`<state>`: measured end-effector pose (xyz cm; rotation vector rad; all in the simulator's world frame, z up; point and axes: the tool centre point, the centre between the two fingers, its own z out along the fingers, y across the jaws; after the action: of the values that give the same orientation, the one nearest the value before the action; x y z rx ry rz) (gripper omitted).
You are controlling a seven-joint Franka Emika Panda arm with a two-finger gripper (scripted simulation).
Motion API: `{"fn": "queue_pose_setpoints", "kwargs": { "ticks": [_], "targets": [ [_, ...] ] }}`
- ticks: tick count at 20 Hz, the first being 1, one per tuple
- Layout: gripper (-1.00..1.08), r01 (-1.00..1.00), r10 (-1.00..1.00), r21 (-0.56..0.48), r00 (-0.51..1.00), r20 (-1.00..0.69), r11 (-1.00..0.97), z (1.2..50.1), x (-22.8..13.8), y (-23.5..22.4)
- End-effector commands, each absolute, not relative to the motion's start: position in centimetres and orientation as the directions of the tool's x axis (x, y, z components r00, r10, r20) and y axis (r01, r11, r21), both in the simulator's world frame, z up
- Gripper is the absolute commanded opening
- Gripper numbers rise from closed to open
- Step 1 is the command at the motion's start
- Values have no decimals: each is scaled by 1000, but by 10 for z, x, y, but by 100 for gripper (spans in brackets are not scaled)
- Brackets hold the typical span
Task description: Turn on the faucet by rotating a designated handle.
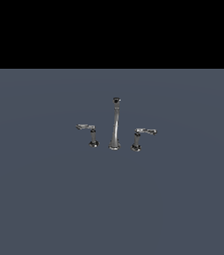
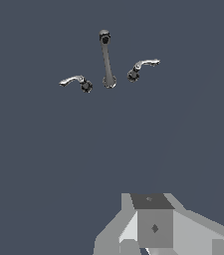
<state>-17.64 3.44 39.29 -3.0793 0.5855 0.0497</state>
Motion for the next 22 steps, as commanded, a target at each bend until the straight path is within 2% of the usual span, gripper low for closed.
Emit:
{"fn": "queue_pose_setpoints", "kwargs": {
  "ticks": [1,11,22],
  "targets": [
    [-100,-431,-431,-1,902,-31,-902,377,-162,35],
    [-100,-660,-660,1,751,-26,-751,312,-103,24],
    [-100,-855,-855,3,519,-19,-519,242,-44,-7]
  ]
}}
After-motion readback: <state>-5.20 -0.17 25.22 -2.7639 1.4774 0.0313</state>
